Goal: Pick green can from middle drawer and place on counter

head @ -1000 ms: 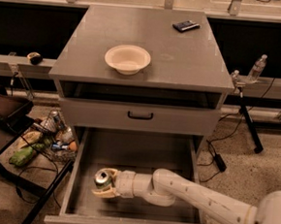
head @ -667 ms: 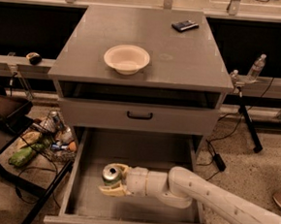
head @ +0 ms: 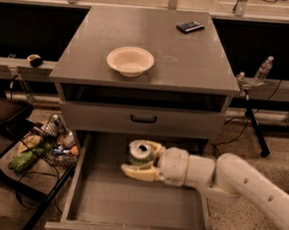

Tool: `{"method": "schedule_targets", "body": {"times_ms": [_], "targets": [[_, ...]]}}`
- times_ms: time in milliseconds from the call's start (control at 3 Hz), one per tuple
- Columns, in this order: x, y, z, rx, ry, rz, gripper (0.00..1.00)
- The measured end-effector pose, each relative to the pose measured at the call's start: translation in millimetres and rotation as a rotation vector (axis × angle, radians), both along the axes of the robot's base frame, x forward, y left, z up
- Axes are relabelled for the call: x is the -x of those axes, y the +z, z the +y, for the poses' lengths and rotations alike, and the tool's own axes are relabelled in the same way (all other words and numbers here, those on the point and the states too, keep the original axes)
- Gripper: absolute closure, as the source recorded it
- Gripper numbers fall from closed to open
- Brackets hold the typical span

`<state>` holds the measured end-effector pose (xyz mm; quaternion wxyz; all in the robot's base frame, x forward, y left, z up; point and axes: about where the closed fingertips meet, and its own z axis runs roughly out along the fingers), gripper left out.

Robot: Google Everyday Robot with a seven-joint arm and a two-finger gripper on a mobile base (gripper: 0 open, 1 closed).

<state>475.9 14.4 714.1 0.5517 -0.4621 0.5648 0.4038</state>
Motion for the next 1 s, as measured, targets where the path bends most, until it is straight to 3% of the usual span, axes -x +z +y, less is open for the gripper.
{"method": "schedule_targets", "body": {"times_ms": [333,667,1000], "targets": [[-47.0,108.8,-31.3,-0.023,-0.091,0.017,1.0],[-98.9,176.3,-43.8,-0.059,-0.163,0.059,1.0],[-99.0,176.5,-43.8,-0.059,-0.163,0.059,1.0]]}}
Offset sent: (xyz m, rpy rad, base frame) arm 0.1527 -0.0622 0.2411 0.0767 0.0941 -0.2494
